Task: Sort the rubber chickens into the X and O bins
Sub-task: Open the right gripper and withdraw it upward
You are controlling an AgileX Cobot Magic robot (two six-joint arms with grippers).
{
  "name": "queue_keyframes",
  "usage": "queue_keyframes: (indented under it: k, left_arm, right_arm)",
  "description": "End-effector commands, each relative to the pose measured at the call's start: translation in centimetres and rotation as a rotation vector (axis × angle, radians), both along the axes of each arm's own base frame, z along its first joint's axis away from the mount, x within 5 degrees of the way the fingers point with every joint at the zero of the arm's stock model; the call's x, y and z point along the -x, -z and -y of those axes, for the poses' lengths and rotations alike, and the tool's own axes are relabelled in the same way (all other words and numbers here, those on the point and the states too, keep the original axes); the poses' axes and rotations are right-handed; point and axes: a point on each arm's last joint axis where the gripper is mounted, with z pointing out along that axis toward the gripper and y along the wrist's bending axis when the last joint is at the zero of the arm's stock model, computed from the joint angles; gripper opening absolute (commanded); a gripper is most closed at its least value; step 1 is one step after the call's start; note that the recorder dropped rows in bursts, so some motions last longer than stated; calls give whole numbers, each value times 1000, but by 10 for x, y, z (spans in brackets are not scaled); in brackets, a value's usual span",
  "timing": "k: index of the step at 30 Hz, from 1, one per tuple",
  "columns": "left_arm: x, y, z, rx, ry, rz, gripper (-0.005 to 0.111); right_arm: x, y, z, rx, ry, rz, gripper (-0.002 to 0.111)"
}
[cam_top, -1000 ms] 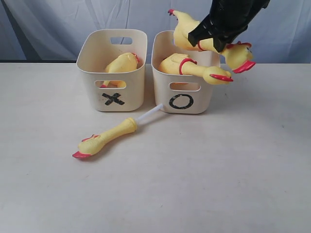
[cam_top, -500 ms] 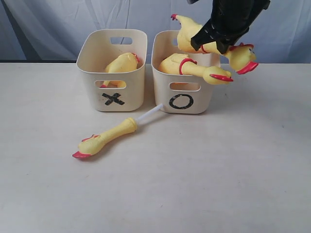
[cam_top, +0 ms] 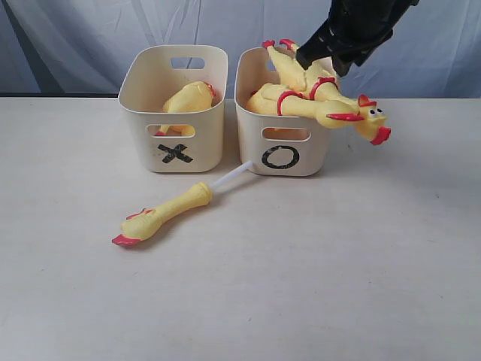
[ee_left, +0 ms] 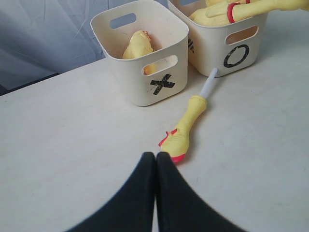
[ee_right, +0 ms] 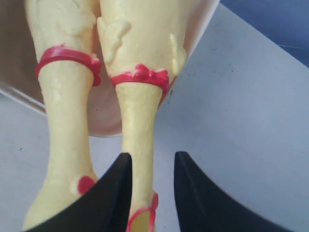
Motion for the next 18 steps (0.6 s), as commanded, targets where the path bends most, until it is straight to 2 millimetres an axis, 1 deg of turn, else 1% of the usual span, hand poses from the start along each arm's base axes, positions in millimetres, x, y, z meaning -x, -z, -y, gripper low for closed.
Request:
queue_keyframes:
  k: [1, 4, 7, 9, 11, 12, 18]
  left_arm:
    - [0, -2, 0, 14, -4, 27, 0]
    - [0, -3, 0, 17, -5, 36, 0]
    - [0, -3, 1, 29, -1, 34, 0]
    - [0, -3, 1, 40, 3, 30, 0]
    - [1, -3, 2, 53, 8, 26, 0]
    - [1, -3, 2, 55, 9, 25, 0]
    - [1, -4, 5, 92, 21, 20, 0]
  right_arm:
    - [11, -28, 8, -19, 5, 71, 30]
    - [20, -47, 14, -24, 6, 118, 30]
    - [30, -69, 24, -14, 54, 193, 29]
    - [38, -83, 29, -8, 65, 235, 21]
    - [48, -98, 35, -11, 69, 275, 5]
    - [52, -103, 37, -16, 73, 291, -1]
    - [84, -143, 54, -45, 96, 404, -1]
